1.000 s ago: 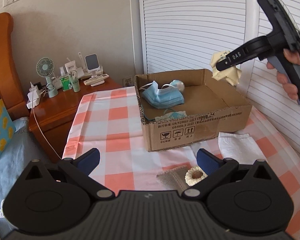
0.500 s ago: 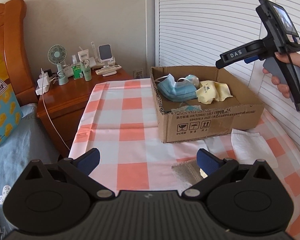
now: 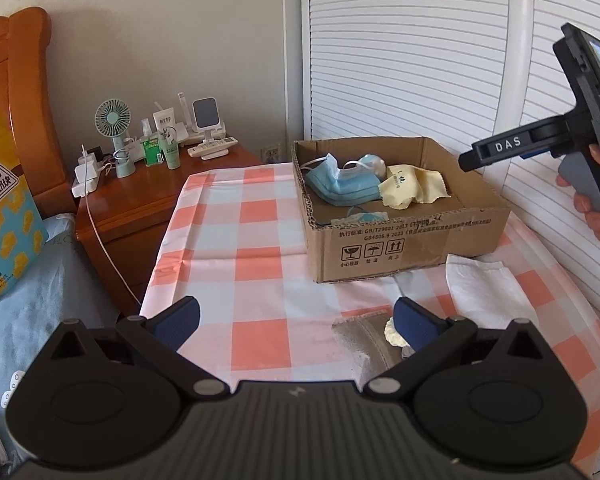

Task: Organize soft objects
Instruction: 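Move the right gripper to the white pad while the left gripper approaches the grey sachet, then grasp the white pad with the right gripper while the left gripper grasps the grey sachet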

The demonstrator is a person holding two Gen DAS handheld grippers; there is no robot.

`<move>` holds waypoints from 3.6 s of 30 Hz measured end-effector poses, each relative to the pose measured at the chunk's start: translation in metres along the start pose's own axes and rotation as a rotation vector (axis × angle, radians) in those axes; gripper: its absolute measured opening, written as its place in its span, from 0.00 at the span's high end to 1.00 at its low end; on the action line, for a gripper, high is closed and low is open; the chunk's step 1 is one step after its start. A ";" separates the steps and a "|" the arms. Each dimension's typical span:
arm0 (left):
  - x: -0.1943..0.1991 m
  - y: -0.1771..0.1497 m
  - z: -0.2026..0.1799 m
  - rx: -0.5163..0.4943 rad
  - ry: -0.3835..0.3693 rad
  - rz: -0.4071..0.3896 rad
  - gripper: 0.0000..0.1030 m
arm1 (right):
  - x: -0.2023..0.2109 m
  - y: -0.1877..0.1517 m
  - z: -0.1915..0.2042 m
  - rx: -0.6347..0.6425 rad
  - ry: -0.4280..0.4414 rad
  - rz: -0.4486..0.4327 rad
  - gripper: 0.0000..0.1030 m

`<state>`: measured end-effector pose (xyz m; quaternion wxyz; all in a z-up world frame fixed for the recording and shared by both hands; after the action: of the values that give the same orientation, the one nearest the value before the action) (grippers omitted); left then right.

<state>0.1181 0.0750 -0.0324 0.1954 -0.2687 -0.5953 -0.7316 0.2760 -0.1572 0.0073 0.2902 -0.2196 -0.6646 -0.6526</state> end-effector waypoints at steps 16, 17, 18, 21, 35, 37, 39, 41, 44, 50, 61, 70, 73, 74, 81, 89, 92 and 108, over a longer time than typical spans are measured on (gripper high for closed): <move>0.005 -0.011 -0.003 0.014 -0.011 0.014 0.01 | -0.028 -0.100 0.004 -0.087 -0.015 0.233 0.00; 0.004 -0.011 -0.003 0.013 -0.013 0.017 0.01 | -0.032 -0.102 0.007 -0.083 -0.021 0.241 0.00; 0.003 -0.012 -0.004 0.011 -0.013 0.020 0.01 | -0.035 -0.104 0.010 -0.077 -0.027 0.246 0.00; -0.001 -0.013 -0.005 0.005 -0.019 0.029 0.01 | -0.045 -0.109 0.014 -0.061 -0.047 0.263 0.00; -0.034 -0.023 -0.024 -0.021 -0.104 0.110 0.01 | -0.036 -0.131 -0.032 -0.128 -0.060 0.251 0.00; -0.038 -0.023 -0.029 -0.028 -0.123 0.120 0.01 | -0.034 -0.132 -0.033 -0.124 -0.056 0.241 0.00; -0.042 -0.022 -0.035 -0.043 -0.142 0.119 0.01 | -0.033 -0.133 -0.032 -0.124 -0.054 0.230 0.00; -0.045 -0.020 -0.041 -0.071 -0.156 0.114 0.01 | -0.032 -0.134 -0.032 -0.122 -0.052 0.219 0.00; -0.053 -0.017 -0.048 -0.101 -0.165 0.109 0.01 | -0.030 -0.137 -0.033 -0.114 -0.044 0.204 0.00; -0.078 -0.024 -0.054 -0.140 -0.142 0.158 0.02 | -0.028 -0.139 -0.034 -0.094 -0.024 0.192 0.00; -0.092 -0.045 -0.023 -0.118 -0.072 0.234 0.01 | -0.029 -0.138 -0.034 -0.090 -0.019 0.188 0.00; -0.089 -0.045 -0.029 -0.226 -0.126 0.202 0.02 | -0.029 -0.138 -0.034 -0.090 -0.020 0.188 0.00; -0.095 -0.046 -0.043 -0.315 -0.156 0.176 0.03 | -0.029 -0.138 -0.034 -0.089 -0.020 0.187 0.00; -0.097 -0.045 -0.045 -0.327 -0.163 0.159 0.04 | -0.029 -0.138 -0.033 -0.088 -0.019 0.187 0.00; -0.110 -0.034 -0.050 -0.327 -0.296 0.115 0.34 | -0.029 -0.138 -0.033 -0.086 -0.018 0.188 0.00; -0.111 -0.033 -0.041 -0.231 -0.340 0.122 0.56 | -0.028 -0.138 -0.033 -0.083 -0.016 0.184 0.00; -0.105 -0.037 -0.032 -0.189 -0.293 0.137 0.56 | -0.027 -0.139 -0.033 -0.083 -0.017 0.178 0.00; -0.098 -0.049 -0.008 -0.092 -0.210 0.163 0.56 | -0.024 -0.133 -0.017 -0.027 0.013 0.134 0.20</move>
<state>0.1633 0.0745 -0.1321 0.1782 -0.3998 -0.5545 -0.7078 0.2062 -0.1794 -0.1078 0.3344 -0.2631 -0.6375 -0.6423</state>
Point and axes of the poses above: each gripper's, at about its wrist camera, not at the fingertips, and x roughly against the way its jaws point, z to its left, y to its top, the point moved 4 cm from there along -x, roughly the way its jaws point, and after that the axes turned 8 degrees about -x, right-handed, at the moved point
